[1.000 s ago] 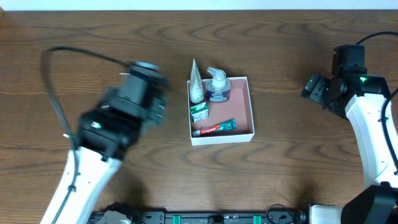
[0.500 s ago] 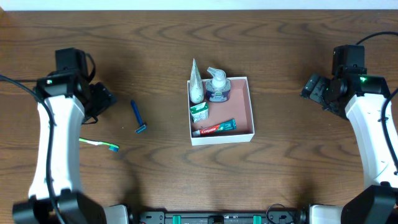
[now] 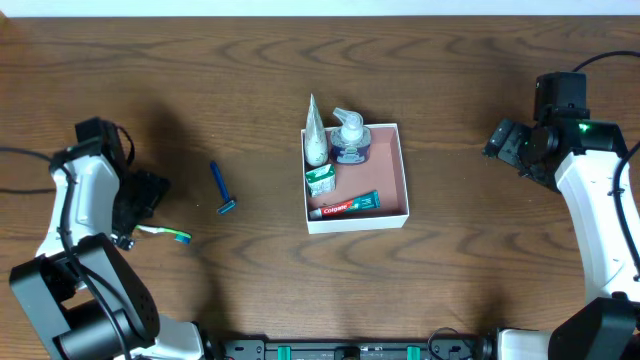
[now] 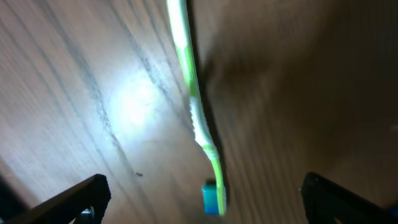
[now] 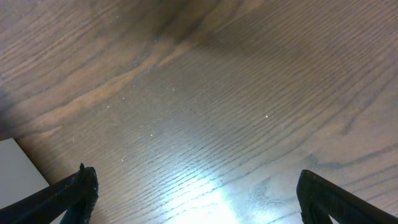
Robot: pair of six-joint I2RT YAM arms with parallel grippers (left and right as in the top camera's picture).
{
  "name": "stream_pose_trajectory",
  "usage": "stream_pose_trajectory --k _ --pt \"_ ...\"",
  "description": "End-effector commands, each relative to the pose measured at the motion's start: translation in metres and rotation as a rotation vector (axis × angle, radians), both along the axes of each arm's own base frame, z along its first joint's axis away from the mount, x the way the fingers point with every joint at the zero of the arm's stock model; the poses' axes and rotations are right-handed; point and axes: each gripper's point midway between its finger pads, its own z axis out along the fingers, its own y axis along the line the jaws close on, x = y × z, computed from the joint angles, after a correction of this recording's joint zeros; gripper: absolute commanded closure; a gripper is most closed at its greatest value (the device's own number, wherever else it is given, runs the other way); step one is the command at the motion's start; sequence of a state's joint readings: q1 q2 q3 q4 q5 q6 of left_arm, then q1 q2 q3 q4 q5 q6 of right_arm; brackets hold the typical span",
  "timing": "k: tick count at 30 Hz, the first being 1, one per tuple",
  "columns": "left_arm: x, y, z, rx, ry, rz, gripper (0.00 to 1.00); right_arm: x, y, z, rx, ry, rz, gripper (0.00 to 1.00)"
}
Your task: Pack container
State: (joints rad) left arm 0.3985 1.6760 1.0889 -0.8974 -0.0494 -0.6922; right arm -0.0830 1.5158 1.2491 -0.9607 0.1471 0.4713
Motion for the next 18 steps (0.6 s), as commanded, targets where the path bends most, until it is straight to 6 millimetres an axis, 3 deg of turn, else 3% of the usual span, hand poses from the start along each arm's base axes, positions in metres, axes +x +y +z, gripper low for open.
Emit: stream_pose_trajectory --k 1,7,13,15,17,18 --pt "-0.011 -0.004 -0.017 -0.047 0.002 0.049 0.02 0.002 -0.004 0.003 -0.002 -0.009 -0.023 0.01" --pt "-0.016 -0.004 -0.043 -0.035 -0.027 0.015 0.02 0.002 -0.004 0.003 -0.002 -0.009 -0.023 0.01" --pt "-0.02 -0.005 -0.055 -0.028 -0.042 0.016 0.03 0.002 -0.004 0.003 -0.002 -0.009 -0.023 0.01" --pt "-0.019 -0.005 -0.056 -0.025 -0.048 0.016 0.16 0.002 -0.004 0.003 -0.002 -0.009 -0.023 0.01" --pt "-0.017 -0.004 -0.056 -0.022 -0.053 0.016 0.51 0.002 -0.004 0.003 -0.002 -0.009 -0.023 0.01" --pt "-0.016 -0.004 -0.055 -0.021 -0.056 0.016 0.6 0.002 -0.004 0.003 -0.002 -0.009 -0.023 0.01"
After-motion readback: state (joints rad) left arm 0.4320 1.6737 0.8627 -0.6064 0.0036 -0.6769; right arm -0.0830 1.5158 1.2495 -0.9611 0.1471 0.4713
